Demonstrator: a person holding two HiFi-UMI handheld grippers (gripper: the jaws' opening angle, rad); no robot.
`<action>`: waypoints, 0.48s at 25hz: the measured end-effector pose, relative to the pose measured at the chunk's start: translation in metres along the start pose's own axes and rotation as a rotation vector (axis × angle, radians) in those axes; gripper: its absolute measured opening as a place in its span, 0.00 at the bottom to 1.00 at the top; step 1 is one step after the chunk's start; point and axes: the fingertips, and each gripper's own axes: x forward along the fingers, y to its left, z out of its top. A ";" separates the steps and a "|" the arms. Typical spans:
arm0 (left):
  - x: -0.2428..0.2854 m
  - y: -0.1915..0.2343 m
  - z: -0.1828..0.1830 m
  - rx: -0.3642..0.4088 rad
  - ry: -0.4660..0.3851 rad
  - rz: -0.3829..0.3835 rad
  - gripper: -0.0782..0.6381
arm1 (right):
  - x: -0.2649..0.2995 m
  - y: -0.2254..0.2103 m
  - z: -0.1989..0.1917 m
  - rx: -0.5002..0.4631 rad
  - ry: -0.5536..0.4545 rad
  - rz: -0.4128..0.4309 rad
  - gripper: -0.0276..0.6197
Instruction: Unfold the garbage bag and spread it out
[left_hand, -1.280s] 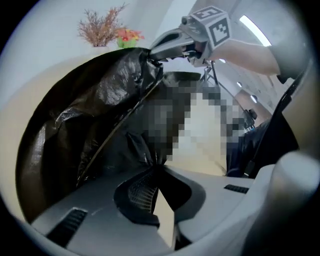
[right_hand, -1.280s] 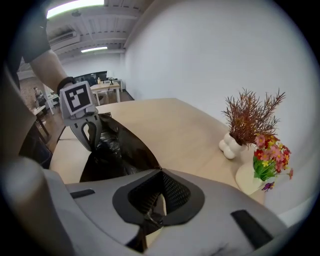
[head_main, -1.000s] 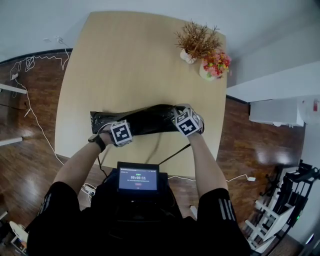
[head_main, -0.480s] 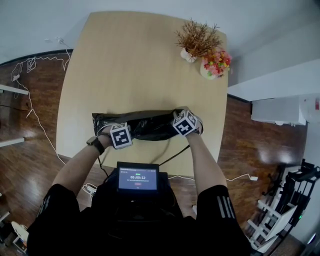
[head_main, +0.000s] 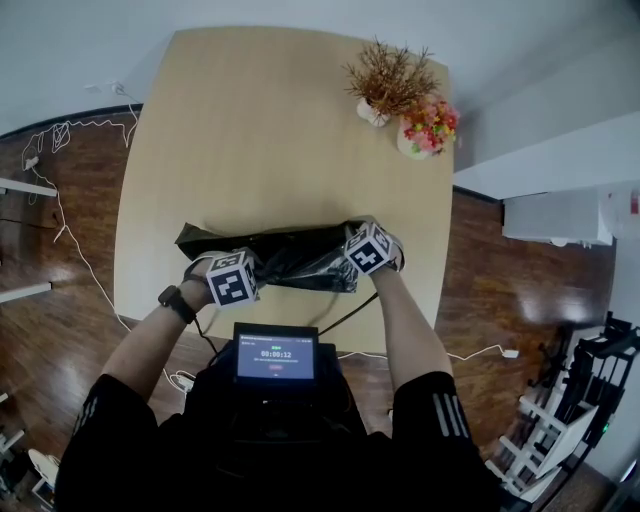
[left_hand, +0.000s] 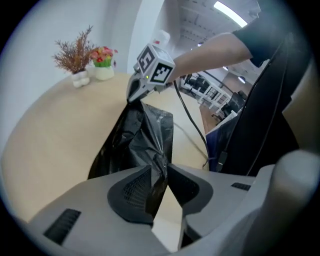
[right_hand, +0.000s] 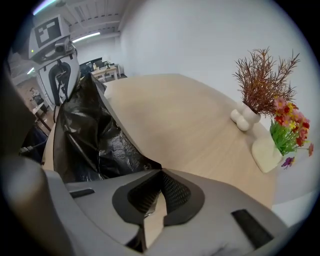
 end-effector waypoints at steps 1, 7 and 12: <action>0.003 0.000 -0.005 -0.001 0.011 -0.006 0.28 | -0.002 0.000 0.001 -0.001 0.000 -0.001 0.06; -0.021 0.024 -0.001 -0.029 -0.080 0.116 0.34 | 0.005 0.004 -0.003 0.014 0.003 0.017 0.06; -0.023 0.072 -0.021 0.055 0.016 0.305 0.34 | 0.002 0.003 0.001 0.008 0.009 0.004 0.05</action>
